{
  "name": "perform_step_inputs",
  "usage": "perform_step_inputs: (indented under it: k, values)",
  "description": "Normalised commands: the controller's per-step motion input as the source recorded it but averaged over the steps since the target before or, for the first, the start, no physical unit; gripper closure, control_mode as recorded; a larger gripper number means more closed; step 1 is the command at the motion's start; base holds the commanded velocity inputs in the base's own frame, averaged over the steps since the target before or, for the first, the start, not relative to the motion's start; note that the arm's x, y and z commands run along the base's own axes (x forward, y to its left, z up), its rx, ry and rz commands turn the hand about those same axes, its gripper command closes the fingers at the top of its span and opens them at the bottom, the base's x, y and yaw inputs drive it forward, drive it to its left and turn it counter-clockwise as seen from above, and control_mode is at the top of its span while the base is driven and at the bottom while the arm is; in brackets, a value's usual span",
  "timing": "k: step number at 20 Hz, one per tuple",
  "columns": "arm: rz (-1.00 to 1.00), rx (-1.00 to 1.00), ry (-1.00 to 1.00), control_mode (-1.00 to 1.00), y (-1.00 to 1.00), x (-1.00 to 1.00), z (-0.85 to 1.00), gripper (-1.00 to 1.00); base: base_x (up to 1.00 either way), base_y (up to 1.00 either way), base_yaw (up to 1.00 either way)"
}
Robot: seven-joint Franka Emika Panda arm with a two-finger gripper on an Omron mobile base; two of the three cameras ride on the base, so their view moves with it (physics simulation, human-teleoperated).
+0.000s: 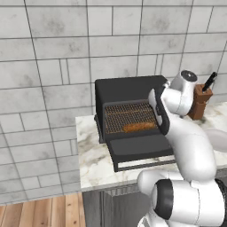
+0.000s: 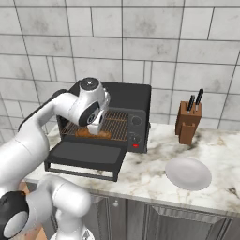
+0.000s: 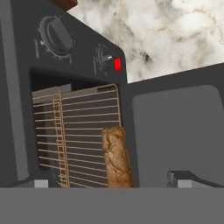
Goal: Pull the toaster oven rack outwards. Pick up the baguette from the plate and place it on the toaster oven rack. Close the toaster oven door fully and set the temperature to the lowest setting.
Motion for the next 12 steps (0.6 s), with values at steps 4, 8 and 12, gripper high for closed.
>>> perform_step_inputs:
  k: [4,8,12]
  values:
    - [0.13,0.08,0.17,-1.0,0.12,-0.51,-0.32,-1.0,0.0,0.0,0.0]
    - [-0.02,0.0,0.0,-1.0,0.14,-0.21,-0.4,-1.0,0.0,0.0,0.0]
    - [-0.39,0.0,-0.03,-1.0,0.31,-0.02,-0.33,-1.0,0.0,0.0,0.0]
